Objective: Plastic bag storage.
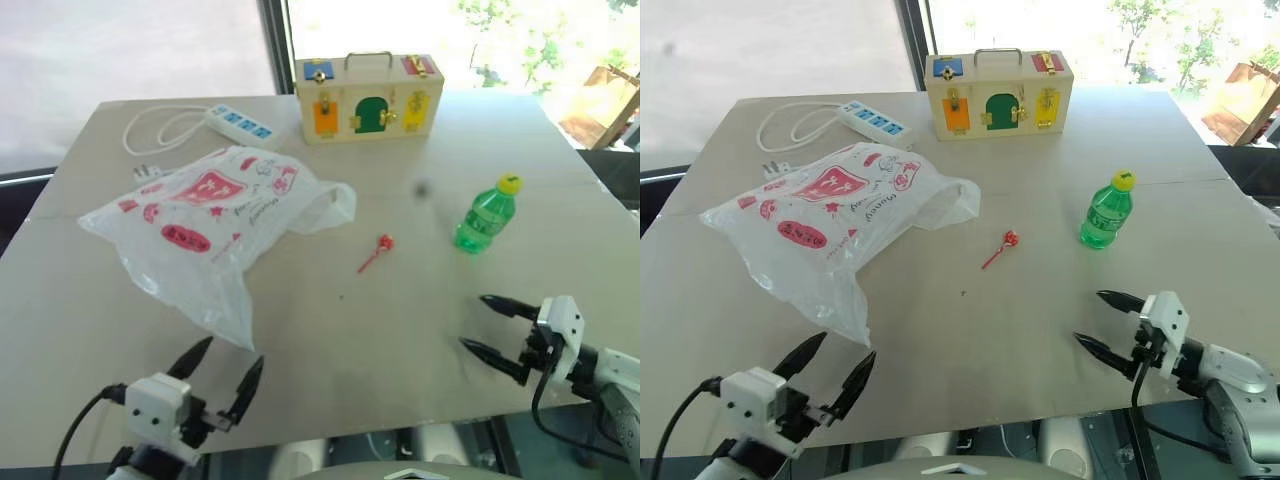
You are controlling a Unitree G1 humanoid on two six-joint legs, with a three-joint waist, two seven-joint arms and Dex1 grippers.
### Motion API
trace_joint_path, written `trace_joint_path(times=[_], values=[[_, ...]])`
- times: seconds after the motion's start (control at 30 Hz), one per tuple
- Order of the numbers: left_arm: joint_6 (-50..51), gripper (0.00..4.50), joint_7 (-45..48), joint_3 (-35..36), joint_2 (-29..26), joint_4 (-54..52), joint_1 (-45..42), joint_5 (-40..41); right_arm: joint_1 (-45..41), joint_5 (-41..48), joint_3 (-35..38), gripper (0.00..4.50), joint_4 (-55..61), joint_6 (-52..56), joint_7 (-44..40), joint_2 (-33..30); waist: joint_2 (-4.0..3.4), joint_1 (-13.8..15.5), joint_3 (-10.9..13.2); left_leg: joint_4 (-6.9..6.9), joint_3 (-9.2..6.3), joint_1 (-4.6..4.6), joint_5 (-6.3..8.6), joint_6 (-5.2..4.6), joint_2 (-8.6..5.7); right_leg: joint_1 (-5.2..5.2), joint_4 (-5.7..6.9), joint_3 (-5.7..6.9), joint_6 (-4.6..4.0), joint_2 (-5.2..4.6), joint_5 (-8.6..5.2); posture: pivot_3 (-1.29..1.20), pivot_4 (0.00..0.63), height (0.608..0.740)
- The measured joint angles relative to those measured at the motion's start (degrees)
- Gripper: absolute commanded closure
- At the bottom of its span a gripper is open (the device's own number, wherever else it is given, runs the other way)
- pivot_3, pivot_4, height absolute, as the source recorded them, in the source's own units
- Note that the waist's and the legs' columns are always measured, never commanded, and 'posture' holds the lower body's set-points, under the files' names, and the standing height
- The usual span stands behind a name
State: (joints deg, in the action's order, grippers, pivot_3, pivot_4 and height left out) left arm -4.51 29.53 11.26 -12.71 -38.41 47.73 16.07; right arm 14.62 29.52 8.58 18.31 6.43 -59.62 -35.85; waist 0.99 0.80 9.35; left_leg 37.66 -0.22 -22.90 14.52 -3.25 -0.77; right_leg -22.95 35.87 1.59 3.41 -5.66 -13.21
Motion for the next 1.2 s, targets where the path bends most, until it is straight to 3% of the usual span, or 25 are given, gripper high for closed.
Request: trace_joint_path(times=[0.2, 0.63, 0.73, 0.8, 0.83, 0.9, 1.0, 1.03, 1.2], values=[[0.21, 0.06, -7.89, -9.04, 4.53, -2.41, -0.06, -10.83, -2.1, 2.44, -2.86, 0.0, 6.97, 4.72, 2.03, 0.09, 0.05, 0.2, 0.01, 0.08, -0.12, -0.01, 0.0, 0.0, -0.02, 0.02, 0.0, 0.12, 0.05, 0.03, -0.03, 0.0, 0.15, 0.74], [2.94, 0.06, -18.32, -10.41, 8.79, 1.41, -6.24, -16.81, -4.78, 2.23, -4.32, 0.0, 7.54, 5.6, 2.26, -0.13, 0.04, 0.12, 0.01, 0.37, -0.26, -0.04, 0.0, 0.0, 0.0, 0.17, 0.04, 0.25, 0.1, 0.09, -0.04, 0.0, 0.15, 0.74], [3.27, 0.88, -19.79, -10.59, 8.75, 2.06, -7.97, -18.29, -5.19, 2.09, -4.72, 0.0, 7.51, 5.71, 2.33, -0.12, 0.04, 0.1, 0.01, 0.45, -0.26, -0.04, 0.01, 0.0, 0.01, 0.18, 0.06, 0.24, 0.16, 0.08, -0.02, 0.0, 0.15, 0.74], [3.74, 1.65, -20.98, -10.55, 8.85, 2.0, -8.57, -19.14, -5.88, 1.95, -5.39, 0.0, 7.49, 5.75, 2.41, -0.1, 0.03, 0.07, 0.01, 0.49, -0.26, -0.04, 0.01, 0.0, 0.01, 0.19, 0.07, 0.23, 0.19, 0.07, 0.0, 0.0, 0.15, 0.74], [4.23, 2.29, -21.15, -10.58, 9.0, 1.99, -8.51, -19.0, -5.94, 1.94, -5.41, 0.0, 7.49, 5.76, 2.45, -0.1, 0.03, 0.07, 0.01, 0.5, -0.26, -0.05, 0.01, 0.0, 0.01, 0.19, 0.07, 0.23, 0.19, 0.07, 0.01, 0.0, 0.15, 0.74], [4.8, 2.87, -21.11, -10.59, 9.05, 1.99, -8.23, -18.26, -5.94, 1.93, -5.41, 0.0, 7.49, 5.77, 2.55, -0.1, 0.03, 0.08, 0.01, 0.51, -0.26, -0.05, 0.01, 0.0, 0.01, 0.19, 0.07, 0.23, 0.17, 0.06, 0.02, 0.0, 0.15, 0.74], [5.25, 4.24, -20.94, -10.58, 8.94, 1.95, -8.11, -17.33, -5.93, 1.79, -5.44, 0.0, 7.49, 5.8, 2.84, -0.09, 0.03, 0.09, 0.01, 0.51, -0.28, -0.06, 0.01, 0.0, 0.01, 0.19, 0.07, 0.24, 0.14, 0.05, 0.04, 0.0, 0.15, 0.74], [5.34, 4.45, -20.75, -10.51, 8.87, 1.92, -8.14, -16.45, -5.96, 1.14, -5.55, 0.0, 7.49, 5.93, 3.69, 0.0, 0.03, 0.1, 0.01, 0.51, -0.28, -0.06, 0.01, 0.0, 0.01, 0.19, 0.07, 0.24, 0.15, 0.05, 0.03, 0.0, 0.15, 0.74], [6.58, 4.45, -19.92, -9.18, 8.23, 1.08, -9.42, -13.47, -8.95, -2.39, -6.44, 0.0, 6.3, 7.65, 9.6, 1.83, 0.0, 0.04, 0.01, 0.56, -0.28, -0.06, 0.01, 0.0, 0.04, 0.18, 0.1, 0.24, 0.15, 0.06, 0.04, 0.0, 0.15, 0.74]])
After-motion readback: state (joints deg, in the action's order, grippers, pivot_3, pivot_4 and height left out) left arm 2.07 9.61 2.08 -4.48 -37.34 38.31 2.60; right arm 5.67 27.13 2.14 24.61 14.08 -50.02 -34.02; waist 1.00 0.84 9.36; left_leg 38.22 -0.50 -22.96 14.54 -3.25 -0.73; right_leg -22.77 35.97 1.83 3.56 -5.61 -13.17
